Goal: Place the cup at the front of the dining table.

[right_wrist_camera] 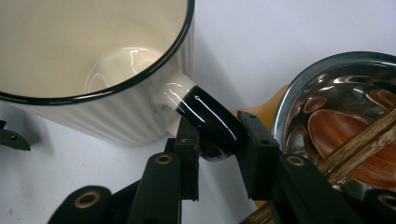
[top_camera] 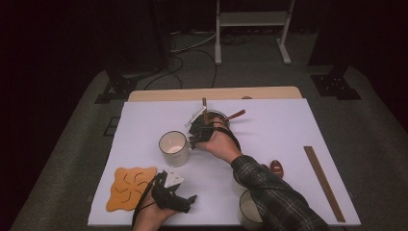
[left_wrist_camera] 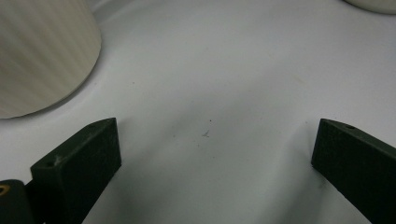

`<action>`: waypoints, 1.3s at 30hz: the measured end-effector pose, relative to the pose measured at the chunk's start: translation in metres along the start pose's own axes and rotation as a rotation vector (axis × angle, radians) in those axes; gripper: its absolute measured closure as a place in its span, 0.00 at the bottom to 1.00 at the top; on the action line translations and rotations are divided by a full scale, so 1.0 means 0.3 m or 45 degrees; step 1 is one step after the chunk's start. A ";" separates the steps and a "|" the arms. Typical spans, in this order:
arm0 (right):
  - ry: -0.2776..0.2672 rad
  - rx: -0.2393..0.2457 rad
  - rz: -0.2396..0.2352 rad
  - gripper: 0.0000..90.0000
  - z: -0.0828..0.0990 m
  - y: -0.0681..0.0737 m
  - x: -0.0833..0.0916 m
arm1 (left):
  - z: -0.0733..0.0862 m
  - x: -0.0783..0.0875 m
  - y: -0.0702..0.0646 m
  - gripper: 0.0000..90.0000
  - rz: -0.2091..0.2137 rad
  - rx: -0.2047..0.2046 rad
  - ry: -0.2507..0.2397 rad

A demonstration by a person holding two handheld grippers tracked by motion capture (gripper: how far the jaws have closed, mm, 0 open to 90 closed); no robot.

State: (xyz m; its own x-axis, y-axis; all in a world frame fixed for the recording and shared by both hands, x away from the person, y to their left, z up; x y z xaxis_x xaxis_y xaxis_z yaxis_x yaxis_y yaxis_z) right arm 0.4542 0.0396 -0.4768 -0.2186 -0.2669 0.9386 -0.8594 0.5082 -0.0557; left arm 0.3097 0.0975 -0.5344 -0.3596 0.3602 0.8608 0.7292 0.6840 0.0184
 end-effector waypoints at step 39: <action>-0.059 0.028 -0.067 0.62 0.005 0.005 0.101 | 0.000 0.000 -0.001 0.00 0.004 0.002 0.000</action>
State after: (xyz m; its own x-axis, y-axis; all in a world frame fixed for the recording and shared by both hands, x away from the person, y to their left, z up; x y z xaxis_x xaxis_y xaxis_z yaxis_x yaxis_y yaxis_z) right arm 0.4458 0.0310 -0.4488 -0.1938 -0.3308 0.9236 -0.8800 0.4747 -0.0146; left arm 0.3095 0.0974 -0.5342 -0.3570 0.3624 0.8609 0.7294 0.6839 0.0146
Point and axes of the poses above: each handheld gripper's, and its own axes: x roughly backward along the jaws, z roughly out of its underside, y roughly to its left, the point moved 10 cm from there along -x, roughly forward along the jaws, and after that the axes turned 15 degrees about y, right-handed, at the moved point
